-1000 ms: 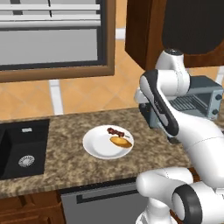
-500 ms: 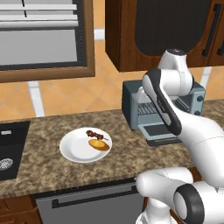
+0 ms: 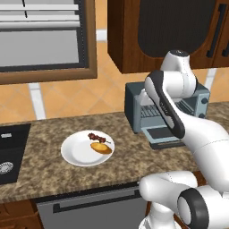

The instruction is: Pick up the kebab skewer and baguette bread, and place them inside the toaster oven. Close the toaster oven door and start by setting the timer.

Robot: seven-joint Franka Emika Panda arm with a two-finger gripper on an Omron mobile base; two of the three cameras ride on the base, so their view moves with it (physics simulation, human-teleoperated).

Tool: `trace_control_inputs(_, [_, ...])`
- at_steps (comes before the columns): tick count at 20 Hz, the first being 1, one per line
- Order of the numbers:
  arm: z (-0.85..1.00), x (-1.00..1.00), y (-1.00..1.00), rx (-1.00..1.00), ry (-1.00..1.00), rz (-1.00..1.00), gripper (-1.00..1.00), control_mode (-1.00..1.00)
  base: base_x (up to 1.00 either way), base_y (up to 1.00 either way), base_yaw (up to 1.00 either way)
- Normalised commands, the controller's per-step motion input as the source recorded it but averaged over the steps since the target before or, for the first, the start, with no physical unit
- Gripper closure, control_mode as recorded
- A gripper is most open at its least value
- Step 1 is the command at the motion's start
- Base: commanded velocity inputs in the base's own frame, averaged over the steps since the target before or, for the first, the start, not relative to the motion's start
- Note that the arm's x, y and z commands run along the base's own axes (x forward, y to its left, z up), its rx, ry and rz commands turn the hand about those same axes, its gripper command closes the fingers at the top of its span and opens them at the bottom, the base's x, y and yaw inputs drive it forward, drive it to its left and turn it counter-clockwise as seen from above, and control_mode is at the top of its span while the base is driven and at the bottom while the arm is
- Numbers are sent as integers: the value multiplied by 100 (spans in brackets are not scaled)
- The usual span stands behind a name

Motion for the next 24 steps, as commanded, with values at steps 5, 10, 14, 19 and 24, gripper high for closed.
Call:
trace_control_inputs(5, [0,0,0,0,0,0,-100,-100,0,0,0])
trace_control_inputs(10, [0,0,0,0,0,0,-100,-100,0,0,0])
trace_control_inputs(14, [0,0,0,0,0,0,-100,-100,0,0,0])
trace_control_inputs(19, [-29,-11,-15,-4,-4,0,-100,-100,0,0,0])
trace_control_inputs(24, [-43,-43,-92,0,-37,23,-100,-100,0,0,0])
